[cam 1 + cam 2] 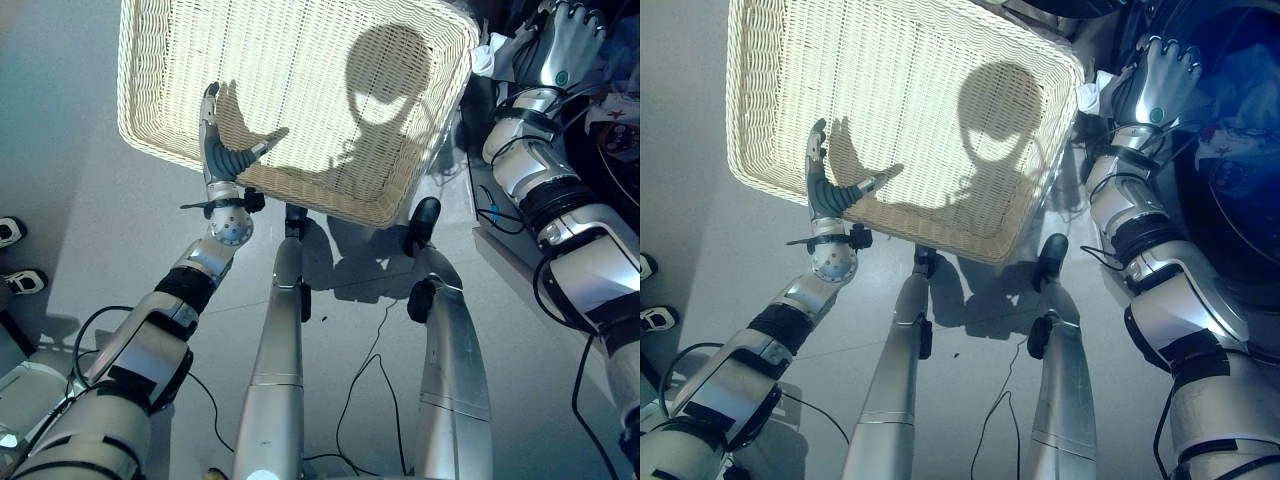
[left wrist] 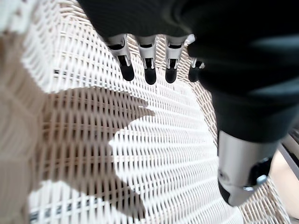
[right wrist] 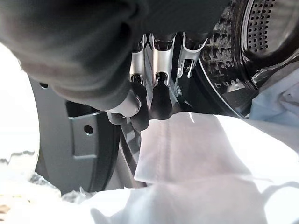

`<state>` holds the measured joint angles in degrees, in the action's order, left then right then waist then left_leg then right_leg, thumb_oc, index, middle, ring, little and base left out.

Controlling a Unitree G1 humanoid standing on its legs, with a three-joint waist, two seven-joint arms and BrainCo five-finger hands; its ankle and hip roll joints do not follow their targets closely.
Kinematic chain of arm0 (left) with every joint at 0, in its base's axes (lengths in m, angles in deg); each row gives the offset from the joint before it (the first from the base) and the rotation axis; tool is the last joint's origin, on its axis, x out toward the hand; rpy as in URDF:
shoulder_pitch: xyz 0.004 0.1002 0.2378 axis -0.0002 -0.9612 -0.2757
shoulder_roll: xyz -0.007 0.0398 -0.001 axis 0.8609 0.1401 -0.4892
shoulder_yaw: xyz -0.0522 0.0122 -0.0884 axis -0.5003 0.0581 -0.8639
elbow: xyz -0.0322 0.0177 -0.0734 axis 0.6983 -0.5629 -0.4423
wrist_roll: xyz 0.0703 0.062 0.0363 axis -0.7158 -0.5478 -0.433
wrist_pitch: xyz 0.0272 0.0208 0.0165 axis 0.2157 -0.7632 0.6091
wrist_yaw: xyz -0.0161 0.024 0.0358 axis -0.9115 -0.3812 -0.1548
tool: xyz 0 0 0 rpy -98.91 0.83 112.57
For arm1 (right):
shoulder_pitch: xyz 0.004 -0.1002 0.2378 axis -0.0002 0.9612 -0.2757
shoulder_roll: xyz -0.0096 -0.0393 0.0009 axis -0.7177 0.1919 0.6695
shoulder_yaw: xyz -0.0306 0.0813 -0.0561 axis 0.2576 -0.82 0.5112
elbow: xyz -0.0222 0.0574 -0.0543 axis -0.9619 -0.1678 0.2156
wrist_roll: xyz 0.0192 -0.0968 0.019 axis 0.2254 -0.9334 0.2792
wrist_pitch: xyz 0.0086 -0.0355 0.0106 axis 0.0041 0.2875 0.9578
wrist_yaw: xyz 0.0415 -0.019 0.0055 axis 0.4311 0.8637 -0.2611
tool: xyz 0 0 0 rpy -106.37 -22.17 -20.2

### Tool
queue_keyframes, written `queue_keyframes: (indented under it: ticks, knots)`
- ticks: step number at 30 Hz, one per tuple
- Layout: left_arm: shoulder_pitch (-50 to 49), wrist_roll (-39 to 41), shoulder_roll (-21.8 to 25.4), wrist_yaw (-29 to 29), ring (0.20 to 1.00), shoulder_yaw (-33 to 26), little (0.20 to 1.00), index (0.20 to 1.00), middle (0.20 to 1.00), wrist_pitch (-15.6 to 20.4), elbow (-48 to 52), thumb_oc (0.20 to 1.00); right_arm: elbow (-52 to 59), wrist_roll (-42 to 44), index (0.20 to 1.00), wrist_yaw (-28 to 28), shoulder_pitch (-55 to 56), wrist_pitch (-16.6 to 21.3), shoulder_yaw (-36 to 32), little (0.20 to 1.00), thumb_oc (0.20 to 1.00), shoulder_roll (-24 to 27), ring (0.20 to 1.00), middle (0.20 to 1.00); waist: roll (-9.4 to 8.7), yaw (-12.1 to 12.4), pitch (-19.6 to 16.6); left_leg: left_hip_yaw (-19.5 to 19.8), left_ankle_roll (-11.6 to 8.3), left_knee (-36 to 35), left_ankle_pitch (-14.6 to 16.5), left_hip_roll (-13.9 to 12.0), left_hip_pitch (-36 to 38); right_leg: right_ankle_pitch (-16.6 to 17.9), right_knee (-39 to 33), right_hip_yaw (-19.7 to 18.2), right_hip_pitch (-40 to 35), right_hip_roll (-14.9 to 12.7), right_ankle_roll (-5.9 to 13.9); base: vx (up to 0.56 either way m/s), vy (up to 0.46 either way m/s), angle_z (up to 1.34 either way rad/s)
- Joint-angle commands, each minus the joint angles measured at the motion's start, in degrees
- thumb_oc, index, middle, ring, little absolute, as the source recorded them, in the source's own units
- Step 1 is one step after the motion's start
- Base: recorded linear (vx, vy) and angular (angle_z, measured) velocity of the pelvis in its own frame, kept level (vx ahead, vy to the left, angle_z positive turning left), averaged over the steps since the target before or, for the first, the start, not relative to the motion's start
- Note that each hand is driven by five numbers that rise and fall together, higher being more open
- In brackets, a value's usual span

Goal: Put the clothes into the washing machine.

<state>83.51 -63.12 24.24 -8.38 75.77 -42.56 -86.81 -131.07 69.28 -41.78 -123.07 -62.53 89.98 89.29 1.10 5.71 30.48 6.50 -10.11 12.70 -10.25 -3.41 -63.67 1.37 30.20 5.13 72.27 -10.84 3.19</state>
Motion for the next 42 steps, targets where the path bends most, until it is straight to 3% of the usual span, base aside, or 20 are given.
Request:
queue_keyframes:
  ticks: [1, 8, 9, 10, 11, 15, 23, 33, 42]
  knots:
    - [1.6, 0.6, -2.6, 0.6, 1.000, -2.5, 1.000, 1.000, 1.000, 2.1, -0.3, 1.000, -0.6, -0.4, 0.200, 3.0, 0.9, 0.8, 3.8, 0.200, 0.200, 1.1, 0.200, 0.200, 4.56, -1.0, -0.7, -2.8, 6.80, 4.5, 4.1, 6.4, -1.7, 5.7, -7.8, 4.6, -3.5, 3.5, 4.18, 0.00, 0.000, 0.00]
    - [1.2, 0.5, -2.6, 1.1, 1.000, -2.7, 1.000, 1.000, 1.000, 2.5, -0.1, 1.000, 1.0, -0.3, 0.200, 2.8, 3.2, 3.4, 3.2, 0.200, 0.200, 1.3, 0.200, 0.200, 4.44, -1.5, -0.7, -3.1, 6.70, 4.4, 4.1, 6.1, -1.7, 5.8, -7.9, 4.4, -3.4, 3.6, 4.23, 0.00, 0.000, 0.00]
    - [1.0, 0.3, -2.6, 1.2, 1.000, -2.7, 1.000, 1.000, 1.000, 2.4, 0.1, 1.000, 1.7, 0.0, 0.285, 2.3, 3.7, 4.1, 2.9, 0.285, 0.285, 1.3, 0.285, 0.285, 4.42, -1.6, -0.7, -3.1, 6.69, 4.4, 4.0, 6.1, -1.7, 5.9, -7.8, 4.4, -3.3, 3.7, 4.23, 0.00, 0.000, 0.00]
    - [0.7, 0.1, -2.7, 1.5, 1.000, -2.8, 1.000, 1.000, 1.000, 2.4, 0.3, 1.000, 2.9, 0.1, 0.777, 1.6, 4.5, 4.8, 2.2, 0.777, 0.777, 1.3, 0.777, 0.777, 4.35, -1.7, -0.7, -3.2, 6.66, 4.4, 4.0, 6.0, -1.8, 5.8, -7.7, 4.3, -3.1, 3.7, 4.25, 0.00, 0.000, 0.00]
    - [0.5, -0.1, -2.8, 1.7, 1.000, -2.9, 1.000, 1.000, 1.000, 2.5, 0.3, 1.000, 3.9, -0.1, 1.000, 1.4, 5.3, 5.3, 1.6, 1.000, 1.000, 1.2, 1.000, 1.000, 4.30, -1.9, -0.7, -3.2, 6.61, 4.3, 4.1, 6.0, -1.9, 5.8, -7.8, 4.2, -3.1, 3.8, 4.29, 0.00, 0.000, 0.00]
    - [-0.4, -1.2, -3.3, 2.5, 1.000, -3.7, 1.000, 1.000, 1.000, 2.2, 1.3, 1.000, 8.8, -0.7, 1.000, 0.7, 9.2, 6.8, -0.9, 1.000, 1.000, 0.8, 1.000, 1.000, 4.02, -2.5, -0.7, -3.5, 6.53, 4.4, 4.1, 5.9, -2.2, 5.7, -7.8, 3.7, -2.7, 4.1, 4.34, 0.00, 0.000, 0.00]
    - [-1.2, -1.8, -3.7, 3.1, 1.000, -4.6, 1.000, 1.000, 1.000, 2.8, 1.2, 1.000, 13.2, -0.3, 1.000, 2.2, 15.1, 5.9, -2.4, 1.000, 1.000, -0.7, 1.000, 1.000, 3.85, -3.6, -0.7, -4.2, 6.27, 4.2, 4.1, 5.3, -1.9, 5.5, -7.6, 3.0, -2.5, 4.4, 4.30, 0.00, 0.000, 0.00]
    - [0.6, -0.2, -4.4, 2.4, 1.000, -3.9, 1.000, 1.000, 1.000, 3.8, -0.9, 1.000, 4.4, 1.1, 1.000, 1.6, 13.3, 4.9, -2.3, 1.000, 1.000, -2.9, 1.000, 1.000, 5.38, -3.3, -0.7, -4.8, 6.08, 3.5, 3.6, 5.1, -1.5, 5.8, -8.3, 2.6, -2.7, 4.2, 4.29, 0.00, 0.000, 0.00]
    - [2.3, 1.0, -4.5, 1.7, 1.000, -2.7, 1.000, 1.000, 1.000, 3.4, -1.5, 1.000, -3.5, 2.2, 1.000, -0.6, 6.5, 1.9, -0.8, 1.000, 1.000, -1.8, 1.000, 1.000, 6.51, -2.2, -0.7, -4.5, 6.20, 3.0, 3.1, 5.3, -1.3, 6.3, -9.0, 2.9, -3.0, 3.9, 4.35, 0.00, 0.000, 0.00]
